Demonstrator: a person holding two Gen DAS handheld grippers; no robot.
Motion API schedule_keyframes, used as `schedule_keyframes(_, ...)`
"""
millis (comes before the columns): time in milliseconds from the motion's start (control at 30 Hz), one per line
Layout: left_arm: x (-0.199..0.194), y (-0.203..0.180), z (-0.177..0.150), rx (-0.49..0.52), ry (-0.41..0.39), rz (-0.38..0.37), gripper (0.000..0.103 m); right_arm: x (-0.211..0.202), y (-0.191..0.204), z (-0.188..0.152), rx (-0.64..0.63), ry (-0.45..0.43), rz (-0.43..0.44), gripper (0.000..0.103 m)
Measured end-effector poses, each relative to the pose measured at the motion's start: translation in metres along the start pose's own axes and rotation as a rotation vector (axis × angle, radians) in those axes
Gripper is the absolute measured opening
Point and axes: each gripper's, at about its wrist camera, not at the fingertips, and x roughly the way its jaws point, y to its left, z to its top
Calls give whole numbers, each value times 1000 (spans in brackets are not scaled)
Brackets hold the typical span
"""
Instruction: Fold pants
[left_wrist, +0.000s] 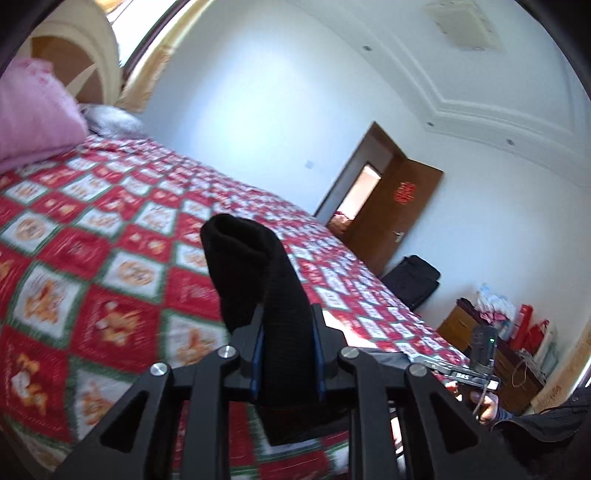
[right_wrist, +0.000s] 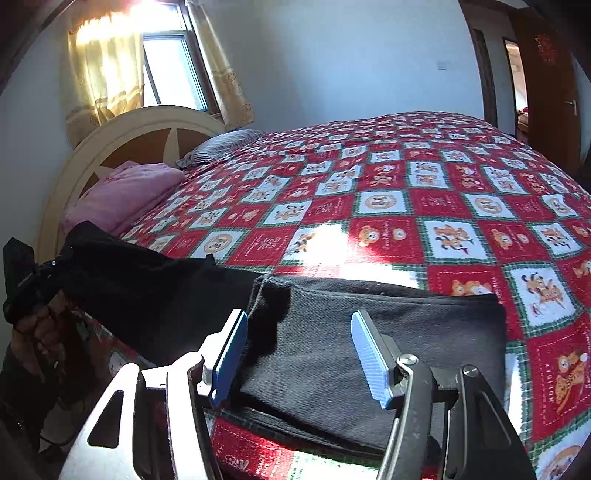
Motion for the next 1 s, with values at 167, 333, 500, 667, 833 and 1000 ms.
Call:
schedule_keyframes(167, 24, -57, 14, 94, 1, -106, 21, -22, -32, 0, 47, -21, -50, 61)
schedule_keyframes(333, 67, -108, 15, 164, 58, -211, 21, -40, -68, -7, 123, -27, -93, 61)
schedule_keyframes(500, 109, -152, 0, 212, 161, -280, 21, -49, -103, -16, 215, -29, -131, 62)
schedule_keyframes(667, 148, -191, -24, 269, 282, -312, 21, -52, -131, -25, 297, -25, -177, 62)
schedule_keyframes(833, 196, -222, -63, 311, 426, -330, 21, -48, -143, -29, 322, -27, -200, 63)
schedule_keyframes(1000, 236, -232, -110, 402, 543, -255, 21, -47, -148, -30, 341, -35, -184, 63)
